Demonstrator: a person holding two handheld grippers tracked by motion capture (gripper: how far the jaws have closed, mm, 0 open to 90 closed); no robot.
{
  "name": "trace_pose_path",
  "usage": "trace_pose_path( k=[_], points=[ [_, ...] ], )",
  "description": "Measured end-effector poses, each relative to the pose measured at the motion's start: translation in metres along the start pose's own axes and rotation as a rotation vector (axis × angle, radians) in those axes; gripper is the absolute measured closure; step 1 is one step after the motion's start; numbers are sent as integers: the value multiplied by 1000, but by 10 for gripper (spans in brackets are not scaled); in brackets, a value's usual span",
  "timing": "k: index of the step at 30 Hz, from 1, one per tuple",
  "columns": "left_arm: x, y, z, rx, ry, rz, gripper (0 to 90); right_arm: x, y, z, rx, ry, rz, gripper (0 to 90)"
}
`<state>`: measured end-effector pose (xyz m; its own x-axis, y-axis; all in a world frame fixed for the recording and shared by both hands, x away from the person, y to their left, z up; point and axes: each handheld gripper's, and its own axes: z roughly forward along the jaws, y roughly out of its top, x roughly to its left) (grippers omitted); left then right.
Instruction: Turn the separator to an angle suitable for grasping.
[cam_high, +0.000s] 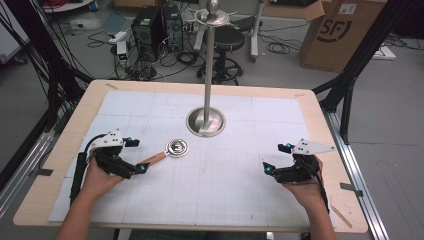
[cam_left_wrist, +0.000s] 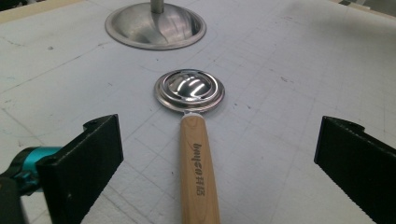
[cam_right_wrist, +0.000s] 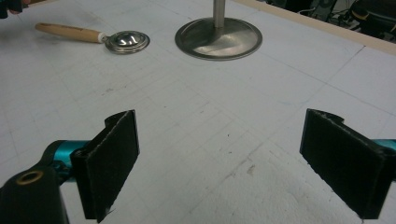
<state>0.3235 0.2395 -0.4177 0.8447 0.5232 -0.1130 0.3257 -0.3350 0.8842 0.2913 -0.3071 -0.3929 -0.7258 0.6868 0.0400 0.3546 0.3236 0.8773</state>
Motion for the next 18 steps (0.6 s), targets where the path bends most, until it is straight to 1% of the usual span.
trace_pose_path(
  k=[3,4,5,6,7,8,10,12,14,16,17,18],
  points=[
    [0,0,-1,-3,-5,-2,18,-1,0,1,3,0,6,104],
    [0,0,0,-15,-8,-2,18,-1,-1,0,7,0,2,104],
    [0,0,0,-15,-8,-2,17,-1,-1,0,8,1,1,104],
    [0,1,0,-16,-6,1,17,-1,-1,0,8,1,1,104],
    [1,1,0,-15,5,4,18,-1,0,-2,9,-8,-4,104],
    [2,1,-1,-19,9,0,17,-1,0,-2,3,-8,-2,104],
    [4,2,0,-23,16,-6,18,1,-1,-3,9,-7,1,104],
    [5,2,1,-16,20,-10,18,1,-1,-2,12,-9,-4,104],
    [8,5,7,6,42,-16,18,0,-3,-2,22,-9,3,104],
    [10,6,10,18,46,-29,18,0,-4,-3,24,-8,4,104],
    [10,8,12,31,52,-31,18,0,-4,-3,24,-7,5,104],
    [10,8,12,31,52,-31,18,0,-4,-3,28,-5,3,104]
  ],
)
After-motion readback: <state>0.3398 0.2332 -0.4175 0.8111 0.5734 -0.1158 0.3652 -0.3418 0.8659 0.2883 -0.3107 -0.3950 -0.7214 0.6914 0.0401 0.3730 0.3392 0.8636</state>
